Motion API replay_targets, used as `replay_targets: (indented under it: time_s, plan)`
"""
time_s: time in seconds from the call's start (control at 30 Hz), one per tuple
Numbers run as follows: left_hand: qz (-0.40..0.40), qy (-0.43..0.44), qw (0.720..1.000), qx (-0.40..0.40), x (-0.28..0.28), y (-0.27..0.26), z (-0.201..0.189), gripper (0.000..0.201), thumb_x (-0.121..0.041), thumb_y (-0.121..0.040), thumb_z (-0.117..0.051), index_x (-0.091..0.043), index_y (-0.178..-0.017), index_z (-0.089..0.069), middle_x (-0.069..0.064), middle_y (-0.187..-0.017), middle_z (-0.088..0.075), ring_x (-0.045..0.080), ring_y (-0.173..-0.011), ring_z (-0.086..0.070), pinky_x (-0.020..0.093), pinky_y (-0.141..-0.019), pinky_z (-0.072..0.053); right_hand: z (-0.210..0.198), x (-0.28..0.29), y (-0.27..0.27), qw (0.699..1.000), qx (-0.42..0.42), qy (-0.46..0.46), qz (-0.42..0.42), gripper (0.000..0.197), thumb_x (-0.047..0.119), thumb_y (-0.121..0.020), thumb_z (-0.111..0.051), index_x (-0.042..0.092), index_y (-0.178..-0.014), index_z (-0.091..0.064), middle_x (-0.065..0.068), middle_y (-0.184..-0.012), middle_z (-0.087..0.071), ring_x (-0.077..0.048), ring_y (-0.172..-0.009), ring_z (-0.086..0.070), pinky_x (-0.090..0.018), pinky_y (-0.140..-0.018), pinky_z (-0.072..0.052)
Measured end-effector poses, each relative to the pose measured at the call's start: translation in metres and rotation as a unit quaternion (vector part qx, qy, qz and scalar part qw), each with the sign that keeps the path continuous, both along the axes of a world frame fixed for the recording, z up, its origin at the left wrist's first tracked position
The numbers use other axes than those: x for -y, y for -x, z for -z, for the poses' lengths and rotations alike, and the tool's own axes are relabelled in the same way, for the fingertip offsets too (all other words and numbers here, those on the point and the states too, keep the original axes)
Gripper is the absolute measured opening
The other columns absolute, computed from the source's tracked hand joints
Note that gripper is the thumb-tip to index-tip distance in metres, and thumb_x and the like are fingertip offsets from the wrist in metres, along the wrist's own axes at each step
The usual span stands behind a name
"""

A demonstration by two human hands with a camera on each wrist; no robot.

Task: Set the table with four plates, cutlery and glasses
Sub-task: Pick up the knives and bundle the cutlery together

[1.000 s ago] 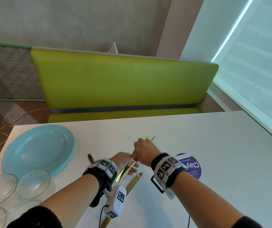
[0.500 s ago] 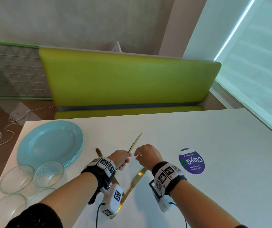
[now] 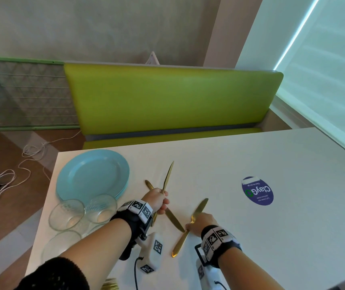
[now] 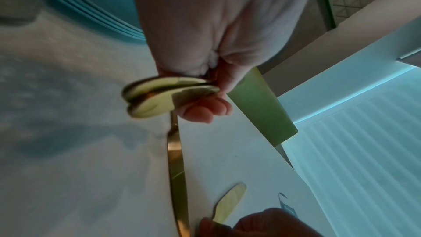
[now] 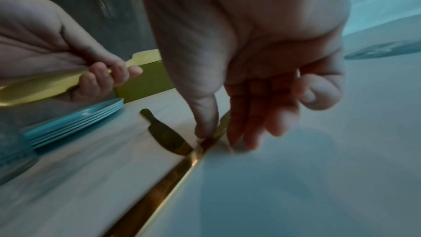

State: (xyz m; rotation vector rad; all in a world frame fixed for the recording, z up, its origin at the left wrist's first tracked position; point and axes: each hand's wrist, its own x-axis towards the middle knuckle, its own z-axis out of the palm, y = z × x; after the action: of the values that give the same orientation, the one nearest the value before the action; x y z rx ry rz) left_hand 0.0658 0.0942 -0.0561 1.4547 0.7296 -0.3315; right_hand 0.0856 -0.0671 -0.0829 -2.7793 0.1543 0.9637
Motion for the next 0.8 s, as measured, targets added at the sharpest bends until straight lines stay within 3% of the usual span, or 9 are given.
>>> replay_targets:
  time_s: [0.03, 0.13, 0.2, 0.3, 0.37, 0.43, 0.6, 0.73, 0.8]
  plan:
    - [0.0, 0.01, 1.0, 0.0, -0.001, 0.003, -0.001, 0.024, -0.006, -0.099, -0.03, -0.011, -0.085, -0.049, 0.006, -0.071, -0.053, 0.014, -0.055, -0.046, 0.025, -0.052, -0.042, 0.001, 0.0, 0.002, 1.0, -0.003, -0.001, 0.01, 0.043, 0.039, -0.087, -0.061, 0.01, -0.119, -0.059, -0.004, -0.117, -0.062, -0.019, -0.109, -0.062, -0.025, -0.084, -0.051]
    - [0.004, 0.031, 1.0, -0.001, -0.004, 0.009, -0.003, 0.025, -0.007, -0.1, -0.031, -0.011, -0.082, -0.048, 0.007, -0.07, -0.053, 0.015, -0.054, -0.046, 0.026, -0.052, -0.043, 0.001, 0.002, 0.005, 1.0, -0.018, 0.001, 0.024, 0.025, 0.033, -0.087, -0.06, 0.012, -0.1, -0.064, -0.001, -0.094, -0.059, -0.017, -0.095, -0.064, -0.019, -0.058, -0.045]
    - [0.006, 0.036, 0.999, -0.001, -0.006, 0.012, -0.003, 0.025, -0.007, -0.1, -0.032, -0.011, -0.082, -0.049, 0.007, -0.069, -0.054, 0.016, -0.053, -0.047, 0.026, -0.051, -0.044, 0.002, 0.005, 0.005, 0.999, -0.014, -0.003, 0.05, 0.014, 0.026, -0.086, -0.061, 0.013, -0.089, -0.063, -0.002, -0.09, -0.059, -0.017, -0.084, -0.06, -0.019, -0.06, -0.047]
    - [0.009, 0.042, 0.999, 0.002, -0.007, 0.015, -0.003, 0.026, -0.008, -0.1, -0.032, -0.011, -0.08, -0.048, 0.008, -0.069, -0.054, 0.017, -0.053, -0.048, 0.026, -0.05, -0.046, 0.0, 0.007, 0.006, 0.996, -0.009, -0.01, 0.092, 0.009, 0.019, -0.086, -0.059, 0.01, -0.084, -0.062, -0.004, -0.091, -0.063, -0.018, -0.082, -0.062, -0.022, -0.067, -0.051]
    - [0.014, 0.044, 0.999, 0.002, -0.008, 0.016, -0.004, 0.024, -0.008, -0.1, -0.034, -0.011, -0.081, -0.049, 0.009, -0.069, -0.055, 0.018, -0.053, -0.05, 0.026, -0.049, -0.046, 0.001, 0.006, 0.005, 0.994, -0.003, -0.019, 0.111, 0.017, 0.017, -0.085, -0.057, 0.013, -0.069, -0.053, -0.005, -0.093, -0.067, -0.019, -0.084, -0.065, -0.024, -0.068, -0.053]
    - [0.021, 0.041, 0.999, 0.002, -0.008, 0.016, -0.004, 0.022, -0.009, -0.1, -0.035, -0.01, -0.084, -0.05, 0.009, -0.071, -0.056, 0.017, -0.052, -0.052, 0.026, -0.048, -0.047, 0.0, 0.005, 0.005, 0.992, 0.001, -0.025, 0.123, 0.02, 0.017, -0.083, -0.056, 0.014, -0.065, -0.05, -0.006, -0.095, -0.07, -0.019, -0.085, -0.066, -0.025, -0.069, -0.053]
    - [0.025, 0.031, 0.999, 0.002, -0.008, 0.015, -0.004, 0.02, -0.008, -0.101, -0.034, -0.008, -0.088, -0.049, 0.009, -0.07, -0.057, 0.014, -0.045, -0.055, 0.024, -0.045, -0.05, -0.005, 0.002, 0.006, 0.992, 0.021, -0.013, 0.121, 0.011, 0.02, -0.082, -0.058, 0.013, -0.074, -0.055, -0.002, -0.079, -0.06, -0.021, -0.079, -0.062, -0.024, -0.063, -0.048]
    - [0.028, 0.02, 0.999, 0.005, -0.007, 0.014, -0.005, 0.012, -0.007, -0.1, -0.036, -0.005, -0.101, -0.048, 0.009, -0.072, -0.058, 0.015, -0.049, -0.056, 0.022, -0.044, -0.049, -0.01, 0.004, 0.004, 0.994, 0.041, 0.011, 0.102, 0.01, 0.022, -0.086, -0.057, 0.013, -0.09, -0.059, -0.005, -0.093, -0.063, -0.021, -0.088, -0.062, -0.024, -0.075, -0.051]
    - [0.03, 0.019, 0.999, 0.008, -0.006, 0.014, -0.006, 0.011, -0.007, -0.1, -0.037, -0.004, -0.103, -0.048, 0.009, -0.073, -0.058, 0.017, -0.053, -0.056, 0.021, -0.044, -0.049, -0.012, 0.006, 0.002, 0.994, 0.043, 0.023, 0.094, 0.022, 0.021, -0.087, -0.056, 0.01, -0.104, -0.064, -0.007, -0.107, -0.067, -0.022, -0.098, -0.065, -0.024, -0.077, -0.051]
